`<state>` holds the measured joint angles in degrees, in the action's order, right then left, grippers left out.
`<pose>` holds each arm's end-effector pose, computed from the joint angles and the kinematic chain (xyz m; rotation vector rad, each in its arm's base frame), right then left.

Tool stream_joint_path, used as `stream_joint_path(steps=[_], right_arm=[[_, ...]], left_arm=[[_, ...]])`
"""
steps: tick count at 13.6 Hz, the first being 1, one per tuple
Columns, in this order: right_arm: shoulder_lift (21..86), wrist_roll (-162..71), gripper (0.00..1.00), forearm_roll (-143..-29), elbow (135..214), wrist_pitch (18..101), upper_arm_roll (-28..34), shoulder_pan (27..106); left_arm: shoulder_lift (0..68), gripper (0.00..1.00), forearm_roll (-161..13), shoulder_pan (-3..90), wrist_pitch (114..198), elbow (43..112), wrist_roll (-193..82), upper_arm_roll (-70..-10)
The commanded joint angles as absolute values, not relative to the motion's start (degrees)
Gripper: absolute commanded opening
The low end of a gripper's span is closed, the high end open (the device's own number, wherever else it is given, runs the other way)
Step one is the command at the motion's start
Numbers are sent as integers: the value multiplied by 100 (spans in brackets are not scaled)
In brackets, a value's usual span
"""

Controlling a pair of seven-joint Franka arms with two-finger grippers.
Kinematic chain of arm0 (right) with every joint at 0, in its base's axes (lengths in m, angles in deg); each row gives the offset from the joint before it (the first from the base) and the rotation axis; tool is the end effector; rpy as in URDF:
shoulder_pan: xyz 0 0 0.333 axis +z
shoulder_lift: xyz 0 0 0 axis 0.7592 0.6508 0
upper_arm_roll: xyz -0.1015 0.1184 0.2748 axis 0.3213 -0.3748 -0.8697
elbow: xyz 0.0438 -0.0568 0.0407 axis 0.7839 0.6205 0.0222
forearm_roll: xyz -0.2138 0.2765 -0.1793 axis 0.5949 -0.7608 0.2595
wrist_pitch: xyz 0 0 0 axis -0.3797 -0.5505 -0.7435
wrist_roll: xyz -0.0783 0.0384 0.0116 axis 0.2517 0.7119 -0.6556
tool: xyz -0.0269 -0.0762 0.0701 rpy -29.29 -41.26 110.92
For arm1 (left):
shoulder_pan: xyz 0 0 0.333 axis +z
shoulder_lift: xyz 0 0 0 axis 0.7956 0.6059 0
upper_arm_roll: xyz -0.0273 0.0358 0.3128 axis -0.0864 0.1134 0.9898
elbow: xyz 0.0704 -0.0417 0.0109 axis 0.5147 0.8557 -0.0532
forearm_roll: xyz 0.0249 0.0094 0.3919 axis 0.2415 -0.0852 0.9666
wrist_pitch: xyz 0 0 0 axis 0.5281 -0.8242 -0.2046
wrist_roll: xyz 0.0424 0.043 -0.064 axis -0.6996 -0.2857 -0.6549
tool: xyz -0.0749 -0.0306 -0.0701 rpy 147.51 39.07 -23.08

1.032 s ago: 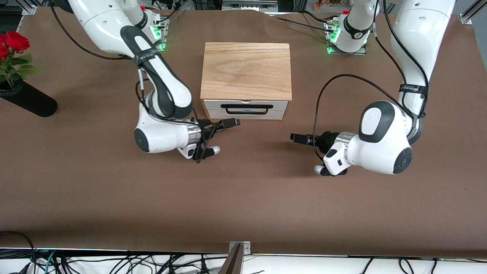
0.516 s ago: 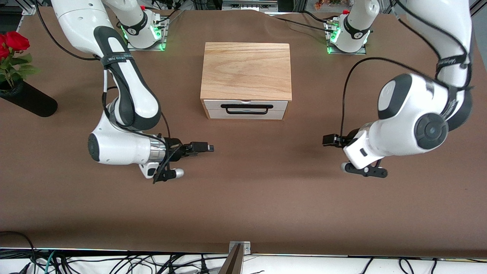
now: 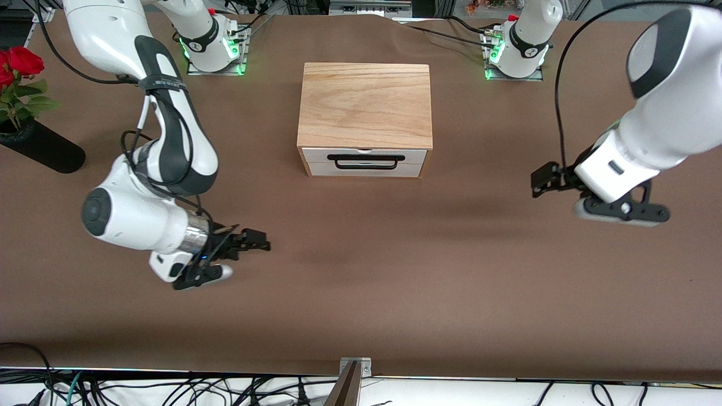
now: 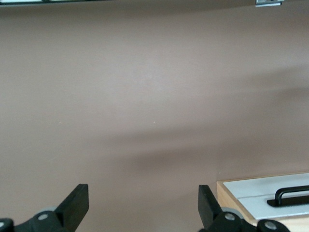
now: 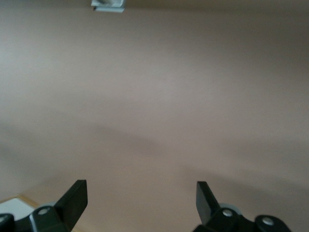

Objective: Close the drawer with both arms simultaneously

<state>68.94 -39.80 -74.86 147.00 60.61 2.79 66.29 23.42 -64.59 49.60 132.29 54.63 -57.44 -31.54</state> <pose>0.7277 0.1923 0.3727 -2.7638 -0.3264 -0.1362 0.6265 -0.1262 0.5824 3.0982 -0.1129 0.0309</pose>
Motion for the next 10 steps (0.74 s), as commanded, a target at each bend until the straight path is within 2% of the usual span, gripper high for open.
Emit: stream_joint_path(steps=[1, 4, 7, 10], right_arm=[[6213, -3542, 100, -7372, 15184, 6048, 803, 6601], [5342, -3542, 100, -6699, 15590, 6057, 1017, 6295], [4700, -3577, 100, -6276, 15739, 5680, 1008, 6109], [4041, -3804, 100, -5563, 16065, 5276, 728, 5864]], left_arm=[[1614, 100, -6280, 5191, 13299, 6247, -5737, -3155], [734, 100, -6298, 5341, 13299, 7346, -5754, -3146], [539, 100, -6307, 5350, 13291, 7497, -5728, -3024], [556, 100, -6316, 5315, 13221, 7515, -5711, -2883]])
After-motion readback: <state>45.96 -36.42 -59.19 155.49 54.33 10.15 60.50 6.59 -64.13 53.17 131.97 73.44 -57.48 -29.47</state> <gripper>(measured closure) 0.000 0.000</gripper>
